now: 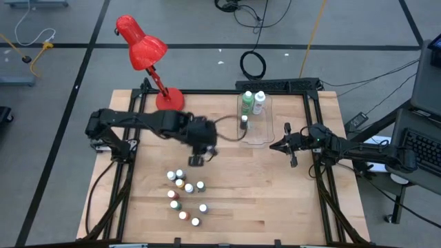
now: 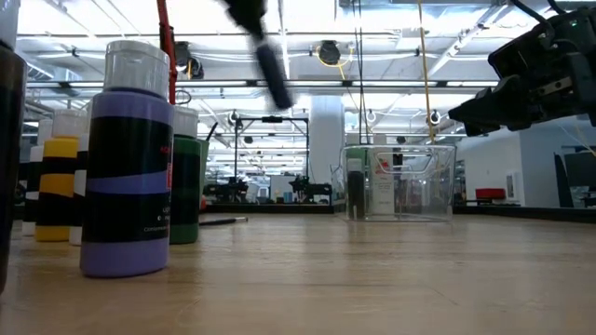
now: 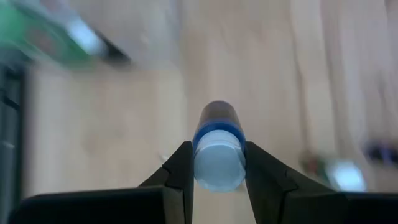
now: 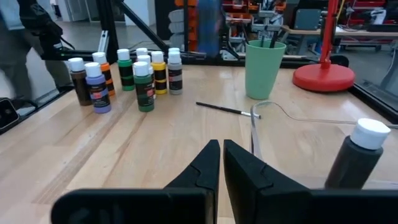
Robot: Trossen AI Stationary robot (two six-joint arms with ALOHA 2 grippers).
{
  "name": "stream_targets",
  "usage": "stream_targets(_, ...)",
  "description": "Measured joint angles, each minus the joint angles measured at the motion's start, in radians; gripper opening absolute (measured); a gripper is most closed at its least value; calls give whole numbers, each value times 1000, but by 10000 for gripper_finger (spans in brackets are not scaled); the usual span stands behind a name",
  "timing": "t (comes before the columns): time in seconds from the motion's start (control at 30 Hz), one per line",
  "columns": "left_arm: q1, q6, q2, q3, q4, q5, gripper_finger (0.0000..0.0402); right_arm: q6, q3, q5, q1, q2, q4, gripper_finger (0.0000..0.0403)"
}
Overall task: Pick & Place Paint Supplies
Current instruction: Put the small blue paint bottle into the transparent bin
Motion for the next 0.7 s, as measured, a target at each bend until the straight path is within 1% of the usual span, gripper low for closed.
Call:
stream_targets(0.1,38,50,90,179,16,-40,96,0,0,-3,0,0,9,16)
stream_targets(0.2,78,119,216,342,48,-41,96,-17,0,-16,1,0,43,16)
stream_targets(0.3,121,205,352,471,56,-36,96,-75,0,-75,13,0,95,16)
stream_targets(0.43,187,249,517,614,62,-29,96,-170,0,-204,74,0,123,16)
stream_targets(0.53,230,266,576,600,138,-21,96,-211,0,-266,128,0,129,16)
stream_targets(0.63,260,282,625,606,152,-3,96,-230,0,-260,166,-1,133,16)
stream_targets(0.7,273,282,642,606,170,-1,96,-236,0,-238,178,-1,145,16)
